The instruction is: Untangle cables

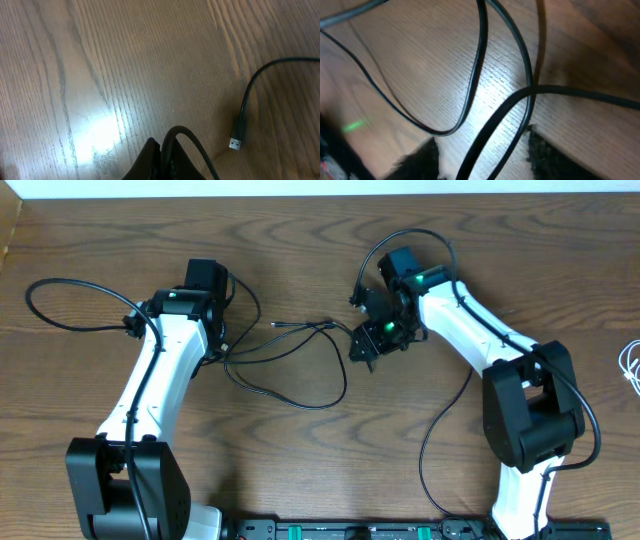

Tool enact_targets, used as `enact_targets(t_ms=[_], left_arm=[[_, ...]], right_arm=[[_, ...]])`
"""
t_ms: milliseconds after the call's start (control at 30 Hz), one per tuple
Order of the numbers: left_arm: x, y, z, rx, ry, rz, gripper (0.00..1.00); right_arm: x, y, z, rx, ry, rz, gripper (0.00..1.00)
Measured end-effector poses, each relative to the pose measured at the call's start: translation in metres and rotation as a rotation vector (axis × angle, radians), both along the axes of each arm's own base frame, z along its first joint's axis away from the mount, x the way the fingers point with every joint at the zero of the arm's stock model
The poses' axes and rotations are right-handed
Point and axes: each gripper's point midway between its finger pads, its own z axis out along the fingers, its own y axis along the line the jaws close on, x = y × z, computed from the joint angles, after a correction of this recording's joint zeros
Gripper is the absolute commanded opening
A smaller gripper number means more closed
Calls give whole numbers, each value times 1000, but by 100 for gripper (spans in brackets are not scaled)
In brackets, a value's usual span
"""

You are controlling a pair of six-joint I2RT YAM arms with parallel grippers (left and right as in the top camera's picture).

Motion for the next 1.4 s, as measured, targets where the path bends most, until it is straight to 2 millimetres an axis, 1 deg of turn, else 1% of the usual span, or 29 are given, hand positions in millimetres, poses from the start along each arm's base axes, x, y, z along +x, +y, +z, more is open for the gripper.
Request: enact_targets(t_ms=[33, 67, 133, 267, 367, 400, 433, 467, 500, 533, 600, 667, 733, 800, 833, 867, 967, 1100, 1133, 1167, 1200, 1233, 1267, 1300, 1333, 1367, 1400], left_arm=[[0, 0, 0, 0, 0, 0, 8], [0, 0, 0, 0, 0, 0, 8], [0, 0, 0, 0, 0, 0, 8], [0, 0, 0, 0, 0, 0, 8], [0, 0, 0, 0, 0, 0, 8], [0, 0, 0, 0, 0, 0, 8], [0, 0, 0, 0, 0, 0, 7], [0, 0, 0, 0, 0, 0, 8], [0, 0, 0, 0, 0, 0, 8], [0, 0, 0, 0, 0, 0, 8], [0, 0, 0, 0, 0, 0, 8], [0, 0, 0, -1, 1, 0, 8], [0, 0, 0, -1, 1, 0, 7], [0, 0, 0, -3, 1, -1, 8], [0, -1, -1, -5, 1, -1, 8], [0, -1, -1, -6, 1, -1, 8], [0, -1, -1, -8, 1, -1, 8], [0, -1, -1, -8, 1, -1, 8], [0, -1, -1, -8, 2, -1, 8], [0, -1, -1, -7, 1, -1, 8], [0, -1, -1, -7, 1, -1, 8], [0, -1, -1, -7, 1, -1, 8], [0, -1, -1, -7, 1, -1, 8], [0, -1, -1, -7, 1, -1, 8], [0, -1, -1, -7, 1, -1, 8], [0, -1, -1, -7, 1, -1, 8], [0, -1, -1, -6, 1, -1, 8]], right_arm=[[0, -1, -1, -15, -6, 2, 7], [0, -2, -2, -25, -7, 0, 1], [1, -12, -7, -93, -7, -29, 1], [5, -46, -16, -254, 1, -130, 1], [14, -86, -20, -377, 11, -245, 1], [16, -95, -21, -396, 12, -268, 1], [20, -113, -21, -429, 14, -314, 1], [23, -121, -21, -440, 14, -336, 1], [28, -140, -22, -462, 16, -384, 1], [31, -152, -22, -473, 18, -415, 1], [35, -170, -22, -483, 25, -463, 1], [39, -195, -22, -492, 38, -529, 1], [40, -213, -22, -489, 53, -580, 1], [41, -224, -22, -486, 61, -612, 1], [42, -235, -22, -484, 67, -642, 1], [43, -241, -22, -480, 69, -659, 1], [48, -256, -21, -459, 62, -708, 2], [53, -269, -21, -424, 65, -779, 6], [54, -272, -21, -416, 67, -800, 9], [56, -273, -21, -403, 66, -816, 15], [57, -274, -20, -393, 65, -824, 27], [60, -273, -20, -370, 66, -840, 44], [62, -272, -19, -348, 70, -854, 77], [62, -271, -19, -339, 69, -852, 88], [63, -268, -18, -319, 73, -854, 97], [64, -265, -18, -299, 78, -852, 99], [65, -260, -17, -274, 82, -844, 99]])
